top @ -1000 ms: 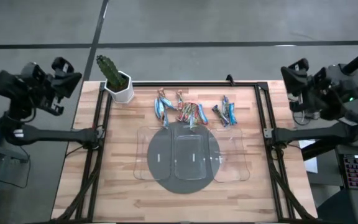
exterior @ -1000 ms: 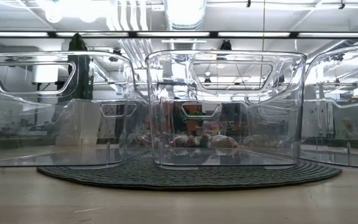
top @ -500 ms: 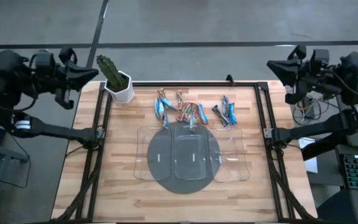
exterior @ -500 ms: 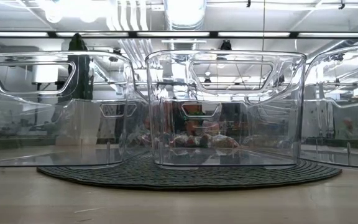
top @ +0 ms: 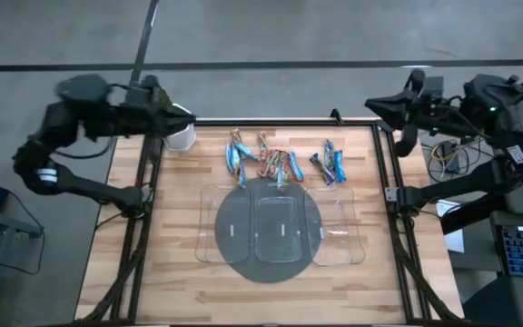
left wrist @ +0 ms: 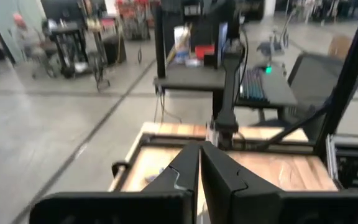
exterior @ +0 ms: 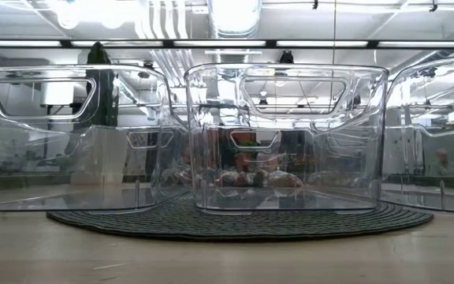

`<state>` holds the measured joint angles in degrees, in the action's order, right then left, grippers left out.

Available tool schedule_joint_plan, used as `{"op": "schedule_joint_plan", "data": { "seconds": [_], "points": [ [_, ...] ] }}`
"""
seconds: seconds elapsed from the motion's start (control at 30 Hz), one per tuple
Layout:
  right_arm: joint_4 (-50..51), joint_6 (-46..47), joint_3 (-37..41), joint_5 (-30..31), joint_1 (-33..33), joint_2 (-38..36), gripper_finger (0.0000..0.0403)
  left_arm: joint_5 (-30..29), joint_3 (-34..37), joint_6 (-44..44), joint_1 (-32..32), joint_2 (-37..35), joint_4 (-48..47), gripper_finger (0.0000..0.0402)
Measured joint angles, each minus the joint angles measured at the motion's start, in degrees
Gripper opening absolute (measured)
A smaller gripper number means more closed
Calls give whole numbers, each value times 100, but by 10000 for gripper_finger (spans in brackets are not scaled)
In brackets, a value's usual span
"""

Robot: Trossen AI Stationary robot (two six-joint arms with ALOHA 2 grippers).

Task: Pick and place Granola Bars by type
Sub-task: Put the red granola bar into the left transparent bin

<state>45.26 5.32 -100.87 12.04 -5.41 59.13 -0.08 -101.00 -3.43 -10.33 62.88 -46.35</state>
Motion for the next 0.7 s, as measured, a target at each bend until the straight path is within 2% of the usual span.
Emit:
{"op": "schedule_joint_plan", "data": {
  "seconds": [0.37, 0.57, 0.7],
  "points": [
    [326, 3, 12, 185, -2, 222, 8, 64, 1, -7, -2, 380, 14, 0],
    [747, 25, 12, 172, -2, 317, 8, 55, 10, 55, -4, 460, -349, 0],
    [1067, 47, 15, 251, -2, 410, 8, -216, 6, 247, -4, 533, -719, 0]
  ]
}}
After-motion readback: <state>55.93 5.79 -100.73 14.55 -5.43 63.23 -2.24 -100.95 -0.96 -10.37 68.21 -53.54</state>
